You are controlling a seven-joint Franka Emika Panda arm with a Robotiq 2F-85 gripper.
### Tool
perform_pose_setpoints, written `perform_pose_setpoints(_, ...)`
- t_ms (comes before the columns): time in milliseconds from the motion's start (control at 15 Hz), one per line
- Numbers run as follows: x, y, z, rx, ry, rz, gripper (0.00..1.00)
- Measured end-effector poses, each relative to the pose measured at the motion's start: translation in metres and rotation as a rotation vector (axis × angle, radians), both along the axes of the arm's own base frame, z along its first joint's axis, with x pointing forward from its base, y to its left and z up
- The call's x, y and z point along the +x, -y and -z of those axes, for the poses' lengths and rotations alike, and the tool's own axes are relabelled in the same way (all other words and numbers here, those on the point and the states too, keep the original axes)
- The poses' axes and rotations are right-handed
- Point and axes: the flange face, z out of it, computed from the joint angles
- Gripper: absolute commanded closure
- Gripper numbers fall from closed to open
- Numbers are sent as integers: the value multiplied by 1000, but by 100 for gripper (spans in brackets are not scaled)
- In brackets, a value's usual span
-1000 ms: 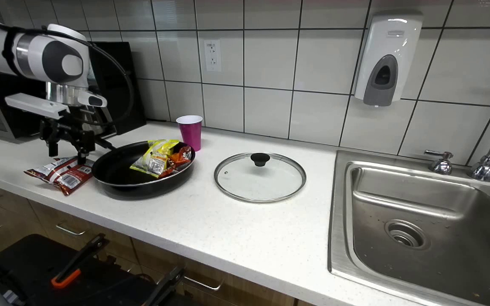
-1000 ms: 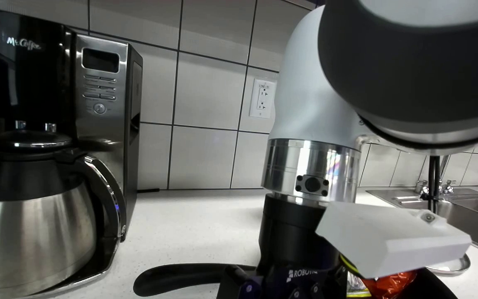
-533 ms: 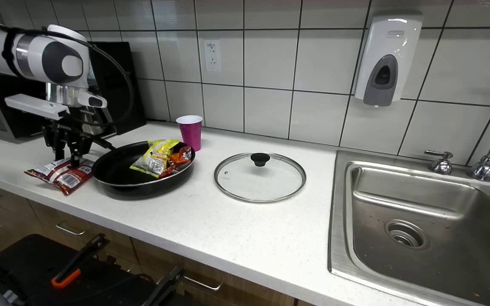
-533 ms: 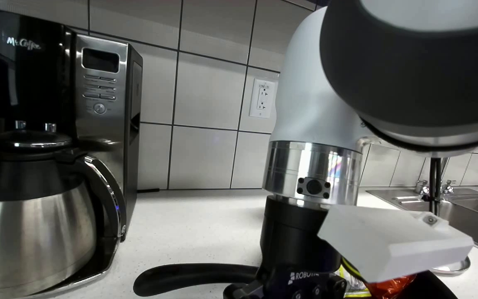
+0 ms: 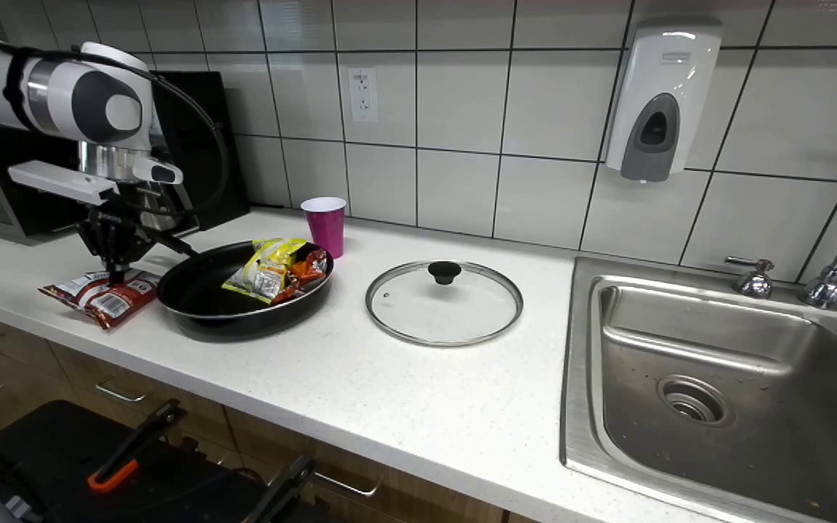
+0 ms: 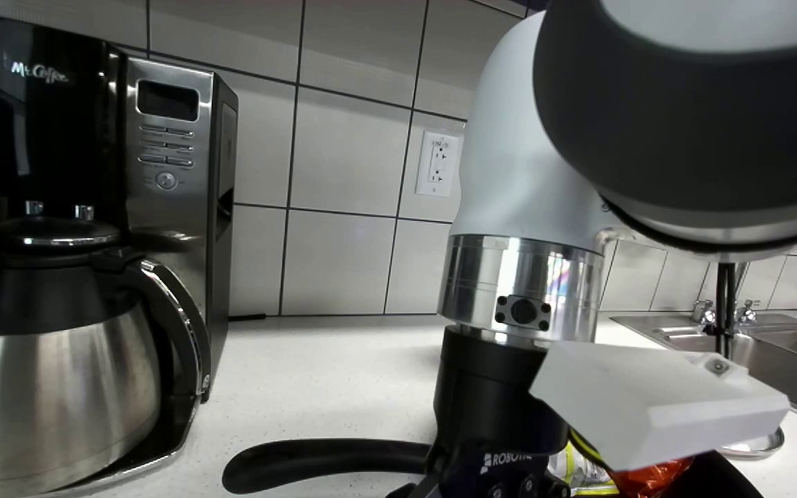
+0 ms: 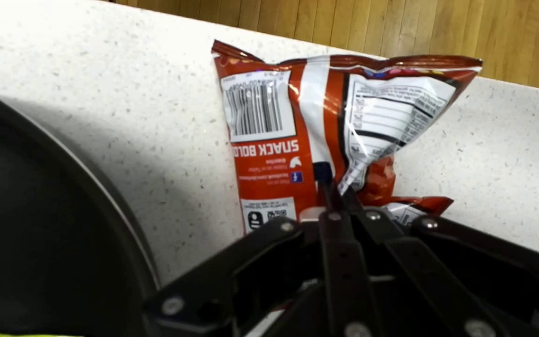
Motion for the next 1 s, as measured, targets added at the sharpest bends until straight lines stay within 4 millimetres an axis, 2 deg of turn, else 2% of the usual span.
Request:
perform_pose_setpoints(400, 3, -5, -6, 14, 17, -10, 100)
perform_pose_setpoints(1000, 1, -27, -43, 60, 80, -62, 100)
